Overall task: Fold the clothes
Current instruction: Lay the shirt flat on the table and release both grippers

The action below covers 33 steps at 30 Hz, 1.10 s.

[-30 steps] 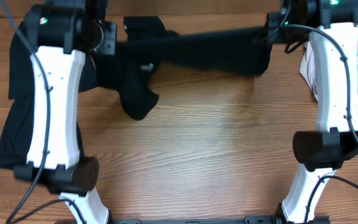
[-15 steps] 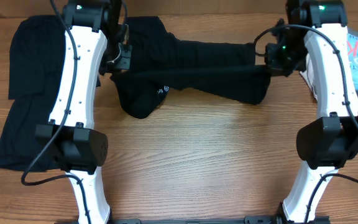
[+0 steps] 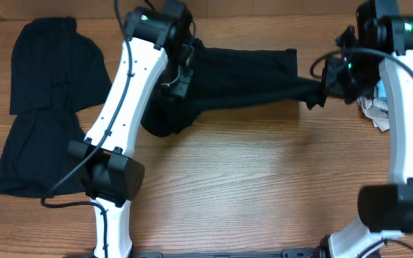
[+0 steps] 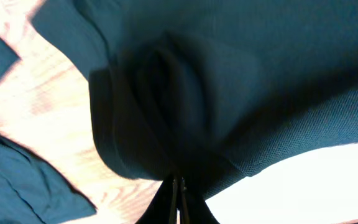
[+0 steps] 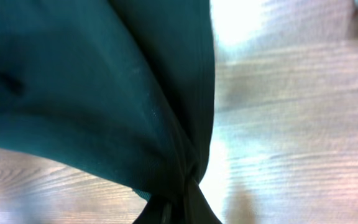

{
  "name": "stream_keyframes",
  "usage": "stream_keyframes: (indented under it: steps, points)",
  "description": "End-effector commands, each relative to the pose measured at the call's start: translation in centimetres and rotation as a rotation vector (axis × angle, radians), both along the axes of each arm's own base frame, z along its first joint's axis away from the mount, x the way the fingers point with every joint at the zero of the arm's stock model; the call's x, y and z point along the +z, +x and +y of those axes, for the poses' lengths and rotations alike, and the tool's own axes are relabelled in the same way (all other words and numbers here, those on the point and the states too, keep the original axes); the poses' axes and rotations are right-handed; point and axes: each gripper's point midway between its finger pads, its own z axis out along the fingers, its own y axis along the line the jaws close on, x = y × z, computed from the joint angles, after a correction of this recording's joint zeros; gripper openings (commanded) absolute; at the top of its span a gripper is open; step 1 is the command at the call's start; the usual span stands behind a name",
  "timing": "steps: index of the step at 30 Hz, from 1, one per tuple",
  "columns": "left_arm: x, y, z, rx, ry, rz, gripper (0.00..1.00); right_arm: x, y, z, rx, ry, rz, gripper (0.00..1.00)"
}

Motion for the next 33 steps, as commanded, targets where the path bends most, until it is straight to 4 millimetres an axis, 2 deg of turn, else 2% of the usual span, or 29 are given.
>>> stream_keyframes:
  steps: [1, 5, 8, 10, 14, 16, 21, 24, 25, 27, 31, 33]
  points:
    - [0.6, -1.3, 0.9, 0.091, 0.041, -0.006, 0.05, 0.0, -3.0, -0.1, -0.055, 0.006, -0.020, 0.04]
    - [1.8, -2.6, 1.9, 0.168, 0.052, -0.043, 0.04, -1.3, -5.4, -0.1, -0.120, 0.015, -0.086, 0.04]
    - [2.0, -3.8, 0.8, 0.167, -0.025, -0.058, 0.04, -3.0, -7.5, -0.4, -0.156, 0.005, -0.089, 0.04]
    - [1.4, -4.9, 0.0, 0.154, -0.058, -0.043, 0.04, -4.4, -8.7, -0.8, -0.181, -0.017, -0.068, 0.04]
    - [-2.0, -7.8, -0.8, 0.131, -0.039, 0.033, 0.04, -7.2, -10.0, -0.9, -0.183, -0.030, -0.003, 0.04]
    - [-5.3, -10.3, -2.0, 0.095, -0.050, 0.115, 0.04, -8.6, -10.1, -0.9, -0.198, -0.029, 0.011, 0.04]
    - [-11.0, -14.4, -5.2, 0.023, -0.142, 0.228, 0.05, -9.2, -9.8, -0.9, -0.205, -0.026, 0.001, 0.04]
    - [-12.8, -16.3, -6.6, -0.025, -0.167, 0.255, 0.04, -9.2, -9.7, -0.9, -0.212, -0.025, -0.004, 0.04]
    - [-13.1, -16.8, -7.0, -0.038, -0.166, 0.260, 0.07, -9.1, -9.6, -0.9, -0.212, -0.025, -0.005, 0.04]
    - [-13.2, -17.3, -7.5, -0.054, -0.161, 0.261, 0.20, -9.1, -9.5, -0.9, -0.212, -0.025, -0.009, 0.06]
    - [-13.0, -17.7, -8.0, -0.062, -0.159, 0.258, 0.50, -9.1, -9.4, -0.9, -0.212, -0.025, -0.015, 0.29]
    - [-12.5, -17.2, -7.8, -0.037, -0.157, 0.247, 0.58, -9.1, -9.3, -0.9, -0.213, -0.025, -0.020, 0.35]
